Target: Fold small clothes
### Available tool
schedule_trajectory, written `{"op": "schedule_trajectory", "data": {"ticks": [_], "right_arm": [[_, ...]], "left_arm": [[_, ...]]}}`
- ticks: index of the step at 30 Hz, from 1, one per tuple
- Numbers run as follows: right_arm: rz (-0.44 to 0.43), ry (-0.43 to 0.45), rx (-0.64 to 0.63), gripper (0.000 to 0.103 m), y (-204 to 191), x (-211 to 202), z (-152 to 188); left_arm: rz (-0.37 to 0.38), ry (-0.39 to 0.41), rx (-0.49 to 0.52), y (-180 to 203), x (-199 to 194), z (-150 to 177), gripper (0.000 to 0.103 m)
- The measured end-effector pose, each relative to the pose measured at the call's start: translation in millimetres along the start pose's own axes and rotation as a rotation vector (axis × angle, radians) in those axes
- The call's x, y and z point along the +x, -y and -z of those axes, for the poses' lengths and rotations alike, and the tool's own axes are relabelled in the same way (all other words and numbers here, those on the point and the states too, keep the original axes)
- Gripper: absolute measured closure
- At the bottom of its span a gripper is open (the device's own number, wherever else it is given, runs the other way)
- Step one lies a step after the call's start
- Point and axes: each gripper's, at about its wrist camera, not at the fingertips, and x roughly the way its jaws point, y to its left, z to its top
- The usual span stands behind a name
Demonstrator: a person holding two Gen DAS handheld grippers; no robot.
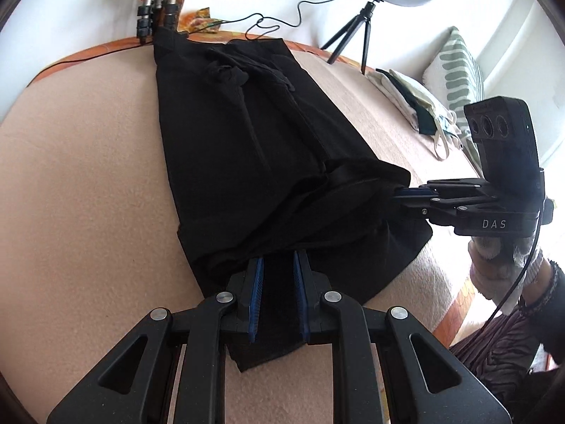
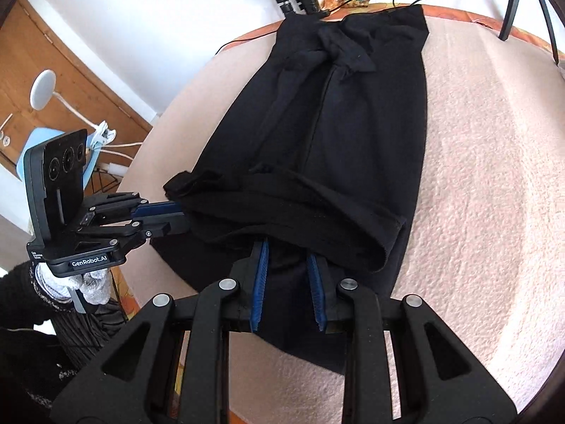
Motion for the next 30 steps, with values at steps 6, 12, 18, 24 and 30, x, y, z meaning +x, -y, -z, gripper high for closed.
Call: {"op": "schedule_trajectory", "data": {"ticks": [6,12,18,24,30], "right_arm": [[0.102,0.093,0.096,0.079,29,-18,-11],[0.112,0.101,0.089,0.078,37,-25,-8],[0.117,0.09,0.113,0.064,41,-15,-12],[0.128,0.094,0.115,0.064,38,-8,-18],[0.124,0.094,0.124,0.073,40,-7,-19]], "left_arm": [[-0.092,0.092,-0.055,-17,-11,-21,0.087],[-0.078,0.104,-0.066,-33,-26,-20,0.057],[-0.058,0.068,-0.117,-44,-16,-17,0.053],[-0.045,0.064,-0.112,-41,-2,-22,0.072],[-0.064,0.071,-0.064,-32,1,-22,0.095]]}}
